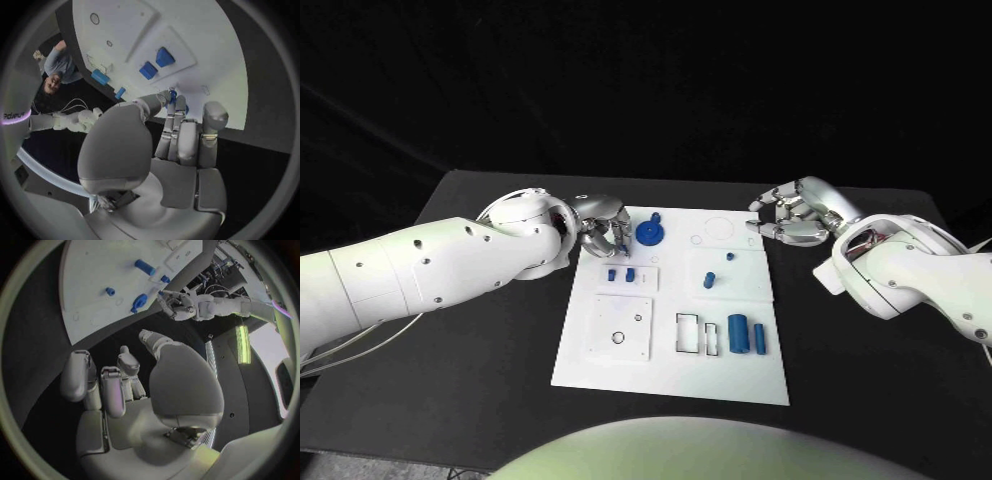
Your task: Assemble the parts on the task board
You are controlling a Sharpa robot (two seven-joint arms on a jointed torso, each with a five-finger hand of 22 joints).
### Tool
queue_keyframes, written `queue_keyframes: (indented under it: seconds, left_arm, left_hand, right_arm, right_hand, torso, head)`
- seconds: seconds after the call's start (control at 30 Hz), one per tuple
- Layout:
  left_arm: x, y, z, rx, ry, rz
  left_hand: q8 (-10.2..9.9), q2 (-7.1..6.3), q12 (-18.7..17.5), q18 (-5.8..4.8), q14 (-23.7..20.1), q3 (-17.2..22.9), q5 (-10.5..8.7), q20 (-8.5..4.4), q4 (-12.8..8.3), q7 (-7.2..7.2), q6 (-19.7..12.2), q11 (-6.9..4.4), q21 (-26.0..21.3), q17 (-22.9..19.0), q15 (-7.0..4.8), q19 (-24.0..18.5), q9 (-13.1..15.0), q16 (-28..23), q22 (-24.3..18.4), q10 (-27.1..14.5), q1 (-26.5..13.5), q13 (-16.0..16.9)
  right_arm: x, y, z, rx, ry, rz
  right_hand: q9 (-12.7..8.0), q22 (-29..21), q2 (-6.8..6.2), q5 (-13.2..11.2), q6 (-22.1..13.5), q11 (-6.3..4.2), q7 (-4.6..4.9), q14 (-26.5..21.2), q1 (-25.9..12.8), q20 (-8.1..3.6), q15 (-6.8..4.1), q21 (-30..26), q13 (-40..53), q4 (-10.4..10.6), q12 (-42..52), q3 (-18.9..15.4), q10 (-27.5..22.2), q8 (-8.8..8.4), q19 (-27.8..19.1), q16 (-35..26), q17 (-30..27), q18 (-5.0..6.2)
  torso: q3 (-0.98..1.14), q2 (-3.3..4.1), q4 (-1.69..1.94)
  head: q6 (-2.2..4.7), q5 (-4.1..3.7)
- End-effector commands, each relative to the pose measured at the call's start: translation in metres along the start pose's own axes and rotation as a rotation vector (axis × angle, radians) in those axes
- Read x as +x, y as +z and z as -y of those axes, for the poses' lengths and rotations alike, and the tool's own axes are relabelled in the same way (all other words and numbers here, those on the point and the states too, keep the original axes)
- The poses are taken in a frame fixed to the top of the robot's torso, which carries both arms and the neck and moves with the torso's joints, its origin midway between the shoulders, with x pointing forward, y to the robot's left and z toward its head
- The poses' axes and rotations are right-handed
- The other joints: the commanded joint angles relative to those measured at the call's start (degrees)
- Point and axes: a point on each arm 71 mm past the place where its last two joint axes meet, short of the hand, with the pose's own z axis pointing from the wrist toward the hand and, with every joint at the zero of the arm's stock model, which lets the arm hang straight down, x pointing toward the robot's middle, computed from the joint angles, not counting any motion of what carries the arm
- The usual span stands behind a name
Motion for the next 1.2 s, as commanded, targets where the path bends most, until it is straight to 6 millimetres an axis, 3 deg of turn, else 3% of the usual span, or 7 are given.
queue_keyframes:
  seconds: [0.03, 0.4, 1.2]
  left_arm:
    - [0.0017, 0.0015, 0.003, 0.012, -0.006, -0.015]
    - [0.005, 0.0051, 0.0069, 0.021, 0.013, -0.025]
    - [0.0094, 0.0063, 0.0064, -0.002, 0.055, -0.055]
  left_hand:
    - [-0.2, 0.04, -0.4, -0.37, -0.5, -0.3, 0.14, -0.1, 0.1, 0.05, 0.3, 0.0, -0.4, -0.1, -0.04, -0.5, 0.0, -0.2, 6.8, 0.5, -0.3, 0.0]
    - [-0.3, 0.1, -0.4, -0.34, -0.6, -0.2, 0.15, -0.09, 0.0, 0.07, 0.3, 0.0, -0.5, -0.5, -0.03, -0.6, 0.1, -0.4, 6.8, 0.7, -0.3, 0.0]
    - [-0.2, 0.28, -0.6, -0.34, -0.6, -0.3, 0.12, -0.1, -0.2, 0.07, 0.9, -0.12, -0.4, -0.1, -0.09, -0.8, 0.2, -0.2, 6.8, 1.5, -0.1, 0.2]
  right_arm:
    - [0.0009, -0.0002, -0.0015, -0.012, -0.005, -0.002]
    - [0.001, -0.0004, -0.0018, -0.013, -0.005, -0.003]
    - [0.0005, -0.0008, -0.0013, -0.011, -0.006, -0.001]
  right_hand:
    - [0.0, 4.6, 0.11, 0.3, -0.3, -0.09, -0.07, 4.1, 0.0, -0.06, -0.3, -0.3, -0.1, 0.0, 0.0, 0.2, 0.3, 0.35, -0.4, -0.3, 7.8, 0.34]
    - [0.0, 4.6, 0.11, 0.3, -0.3, -0.09, -0.07, 4.1, 0.0, -0.06, -0.3, -0.3, -0.1, 0.0, 0.0, 0.2, 0.3, 0.35, -0.4, -0.3, 7.8, 0.34]
    - [0.0, 4.6, 0.11, 0.3, -0.3, -0.09, -0.07, 4.1, 0.0, -0.06, -0.3, -0.3, -0.1, 0.0, 0.0, 0.2, 0.3, 0.35, -0.4, -0.3, 7.8, 0.34]
  torso:
    - [0.0, 0.0, 0.02]
    - [-0.03, -0.05, 0.06]
    - [0.01, -0.09, 0.05]
  head:
    - [-0.08, -0.02]
    - [-0.22, -0.42]
    - [-0.52, -0.17]
